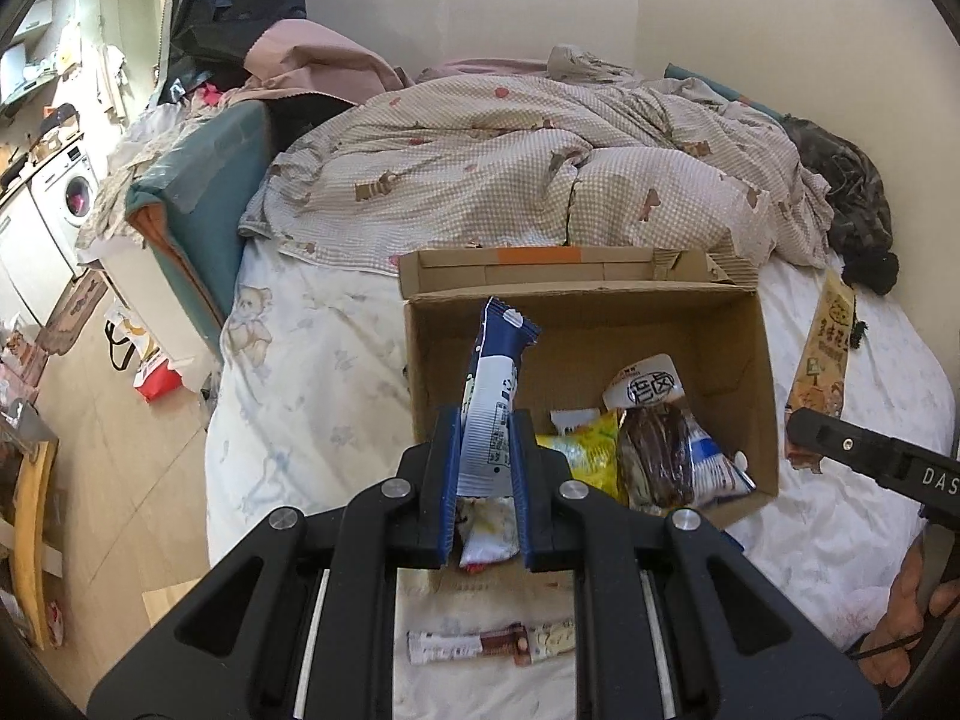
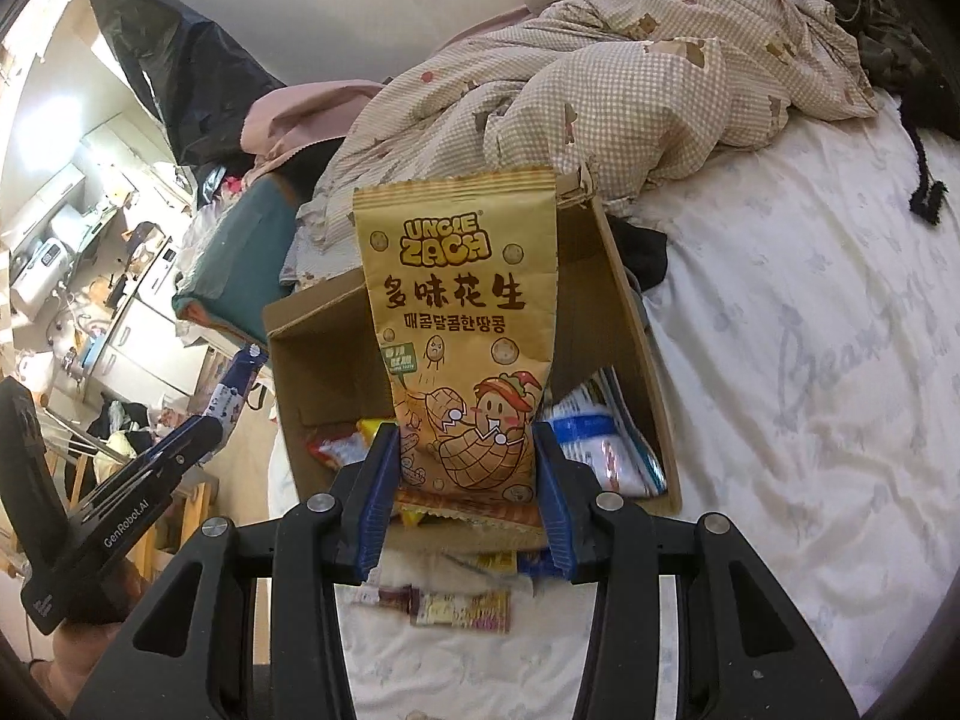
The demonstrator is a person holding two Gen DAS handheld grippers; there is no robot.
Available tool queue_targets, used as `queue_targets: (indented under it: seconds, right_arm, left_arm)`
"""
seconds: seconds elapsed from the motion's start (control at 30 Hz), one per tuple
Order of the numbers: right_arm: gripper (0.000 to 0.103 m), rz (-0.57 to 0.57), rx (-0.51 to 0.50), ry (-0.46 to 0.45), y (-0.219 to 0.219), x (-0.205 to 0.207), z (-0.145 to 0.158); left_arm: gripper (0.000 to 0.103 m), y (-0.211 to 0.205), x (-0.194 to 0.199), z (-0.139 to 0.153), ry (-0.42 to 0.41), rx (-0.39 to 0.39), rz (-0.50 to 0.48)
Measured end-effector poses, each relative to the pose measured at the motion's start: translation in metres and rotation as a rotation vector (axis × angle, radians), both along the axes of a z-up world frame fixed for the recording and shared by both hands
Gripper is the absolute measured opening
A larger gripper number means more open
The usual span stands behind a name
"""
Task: Organize snacks
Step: 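Carry both packets over the cardboard box and lower them inside, then open both grippers to release the packets into the box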
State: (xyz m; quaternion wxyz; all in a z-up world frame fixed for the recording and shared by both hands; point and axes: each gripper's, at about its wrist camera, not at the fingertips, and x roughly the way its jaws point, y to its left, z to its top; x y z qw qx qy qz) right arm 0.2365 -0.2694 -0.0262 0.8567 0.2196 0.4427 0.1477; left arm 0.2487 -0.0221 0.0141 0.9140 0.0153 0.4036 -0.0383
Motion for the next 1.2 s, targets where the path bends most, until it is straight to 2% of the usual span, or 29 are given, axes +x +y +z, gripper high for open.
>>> queue_targets:
  seconds: [0.33,0.67,0.93,1.03,1.07,1.1,1.13,1.17,1.2]
  right_arm:
    - [0.045,0.024,-0.011,0.065,0.008,0.044,-0.033]
    - [0.045,0.031,0.022,0.135,0.008,0.055,-0.056]
    - [0.047,0.061,0.063,0.138,0.016,0.061,-0.056]
    - [0.048,0.055,0.11,0.133,0.016,0.061,-0.055]
    - [0.05,0.042,0.135,0.115,0.014,0.059,-0.051]
    - [0.066,0.034,0.141,0.101,0.013,0.058,-0.048]
    - [0.084,0.021,0.142,0.08,0.011,0.056,-0.044]
    - [0.089,0.006,0.14,0.051,0.009,0.054,-0.039]
    - [0.09,-0.001,0.137,0.025,0.007,0.052,-0.035]
  left_arm:
    - [0.013,-0.024,0.031,-0.03,-0.014,0.049,-0.051]
    - [0.013,-0.018,0.044,-0.056,0.052,0.003,-0.07]
    - [0.013,-0.015,0.045,-0.058,0.065,-0.03,-0.065]
    - [0.016,-0.015,0.047,-0.057,0.066,-0.037,-0.053]
    - [0.017,-0.015,0.047,-0.058,0.067,-0.036,-0.051]
    - [0.02,-0.016,0.047,-0.059,0.072,-0.031,-0.048]
    - [0.032,-0.016,0.048,-0.061,0.085,-0.027,-0.045]
    - [0.047,-0.015,0.048,-0.062,0.096,-0.029,-0.041]
    - [0.054,-0.014,0.048,-0.062,0.1,-0.038,-0.035]
